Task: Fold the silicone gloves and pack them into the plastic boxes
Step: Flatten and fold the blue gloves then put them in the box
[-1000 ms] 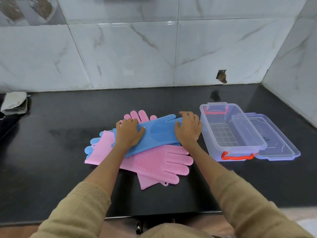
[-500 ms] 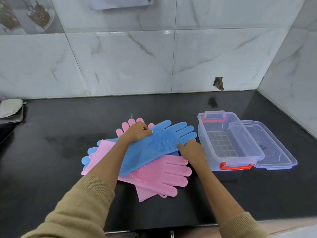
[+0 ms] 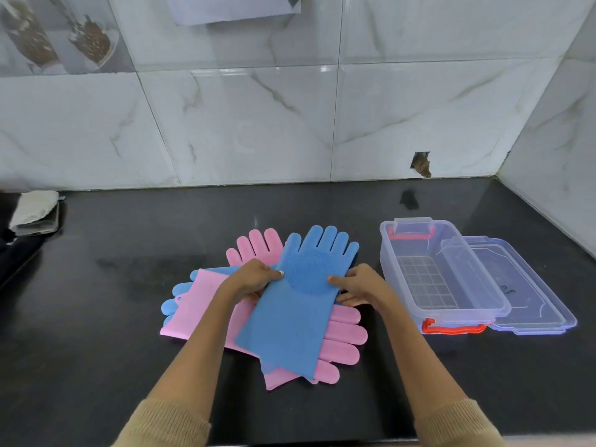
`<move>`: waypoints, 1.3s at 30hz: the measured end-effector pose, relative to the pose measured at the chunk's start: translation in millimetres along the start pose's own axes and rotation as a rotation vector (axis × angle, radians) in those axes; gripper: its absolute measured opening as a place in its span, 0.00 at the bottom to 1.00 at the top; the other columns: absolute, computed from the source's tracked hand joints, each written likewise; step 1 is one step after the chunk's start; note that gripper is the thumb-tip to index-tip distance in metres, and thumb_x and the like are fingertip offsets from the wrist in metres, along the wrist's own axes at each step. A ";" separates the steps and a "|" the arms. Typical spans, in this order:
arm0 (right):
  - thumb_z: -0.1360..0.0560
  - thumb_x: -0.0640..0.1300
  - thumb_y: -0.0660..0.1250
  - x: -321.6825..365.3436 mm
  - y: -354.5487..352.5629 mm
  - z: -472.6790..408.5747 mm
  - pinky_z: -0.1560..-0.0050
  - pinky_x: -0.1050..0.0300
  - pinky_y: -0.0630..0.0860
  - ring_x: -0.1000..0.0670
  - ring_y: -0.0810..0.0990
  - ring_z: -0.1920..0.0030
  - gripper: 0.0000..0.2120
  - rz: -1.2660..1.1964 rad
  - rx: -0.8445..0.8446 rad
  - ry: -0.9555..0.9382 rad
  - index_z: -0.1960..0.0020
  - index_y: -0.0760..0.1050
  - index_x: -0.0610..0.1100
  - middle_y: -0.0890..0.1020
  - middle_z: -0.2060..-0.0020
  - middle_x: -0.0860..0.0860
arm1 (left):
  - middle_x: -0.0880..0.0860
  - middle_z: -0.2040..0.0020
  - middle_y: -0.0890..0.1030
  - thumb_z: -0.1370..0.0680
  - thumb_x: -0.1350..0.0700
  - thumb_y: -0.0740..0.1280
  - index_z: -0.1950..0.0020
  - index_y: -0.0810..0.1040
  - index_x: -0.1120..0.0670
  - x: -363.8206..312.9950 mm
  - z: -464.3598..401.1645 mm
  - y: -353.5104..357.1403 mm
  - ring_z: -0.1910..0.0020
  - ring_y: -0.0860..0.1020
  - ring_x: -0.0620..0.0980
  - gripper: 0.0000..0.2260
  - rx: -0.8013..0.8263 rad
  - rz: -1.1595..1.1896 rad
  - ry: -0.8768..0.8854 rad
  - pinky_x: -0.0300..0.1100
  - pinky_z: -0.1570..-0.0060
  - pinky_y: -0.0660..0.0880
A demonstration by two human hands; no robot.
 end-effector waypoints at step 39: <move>0.31 0.54 0.73 8.3 9.7 14.9 0.57 0.58 0.79 0.52 0.81 0.56 0.20 0.193 -0.148 -0.228 0.48 0.75 0.41 0.82 0.49 0.47 | 0.54 0.43 0.79 0.30 0.62 0.72 0.37 0.72 0.57 64.4 88.8 0.8 0.47 0.77 0.53 0.22 -0.724 0.894 -0.130 0.47 0.48 0.75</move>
Point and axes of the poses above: each hand's wrist, its own z-axis away from the middle knuckle, its own y-axis out of the palm, x = y × z, the point moved 7 cm from there along -z, towards the middle knuckle
